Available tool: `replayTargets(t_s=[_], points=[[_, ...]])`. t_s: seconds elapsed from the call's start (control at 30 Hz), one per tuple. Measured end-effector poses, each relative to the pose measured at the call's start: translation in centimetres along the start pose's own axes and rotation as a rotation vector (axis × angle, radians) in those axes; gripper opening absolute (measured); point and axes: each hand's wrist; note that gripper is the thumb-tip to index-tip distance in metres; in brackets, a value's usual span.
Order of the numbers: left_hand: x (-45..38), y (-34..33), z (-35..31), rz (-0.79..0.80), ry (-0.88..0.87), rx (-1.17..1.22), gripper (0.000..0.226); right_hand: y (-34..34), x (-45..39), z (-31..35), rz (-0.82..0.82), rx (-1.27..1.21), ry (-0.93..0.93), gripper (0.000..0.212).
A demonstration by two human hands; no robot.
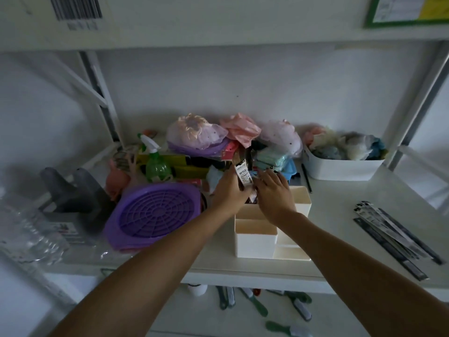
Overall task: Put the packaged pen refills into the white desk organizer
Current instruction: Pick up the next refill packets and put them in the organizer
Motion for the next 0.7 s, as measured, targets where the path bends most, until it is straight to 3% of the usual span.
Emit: replayTargets(t_s=[0.1,0.17,0.27,0.37,0.47,0.53,0.57,0.63,0.7], points=[[0.9,-0.7,-1.4,-0.044,-0.257,0.045,0.067,-0.7,-0.3,-0.6,0.073,-0.028,-0.002,0.044],[1.3,-1.9,-2.2,-0.120,-0.346,0.075,0.058,-0.4,-0.8,-1.0,0.085,-0.025,0.055,0.044],[1.0,-3.6,-1.9,-0.131,-0.320,-0.048,0.043,-0.1,0.3,-2.2,-0.116,-0.032,0.115,0.036],[1.0,-5.5,-0.8,-0.208,-0.243,-0.432,0.038,-0.7,2.8,-4.4,-0.287,-0.235,-0.059,0.048],[1.2,-6.5,0.6,-0.219,-0.215,-0.640,0.052,-1.0,4.7,-8.1,-0.354,-0.413,-0.243,0.043],[1.4,-6.6,0.7,-0.140,-0.181,-0.585,0.057,-1.1,6.6,-12.3,-0.223,-0.338,-0.356,0.041],[1.7,-6.6,0.3,-0.184,-0.168,-0.547,0.056,-1.2,7.7,-14.7,-0.100,-0.271,-0.415,0.041],[1.8,-6.5,-2.0,-0.424,-0.172,-0.584,0.062,-1.3,9.9,-19.2,0.197,-0.170,-0.544,0.051],[1.9,-7.9,-5.9,-0.539,-0.158,-0.551,0.067,-1.2,12.1,-22.9,0.411,-0.186,-0.675,0.069]])
Point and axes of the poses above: each hand's wrist, its own x-axis away from the middle knuckle, its own y-axis out of the back of the hand, z = x × y, and after that the axes turned 10 degrees about y, right-handed
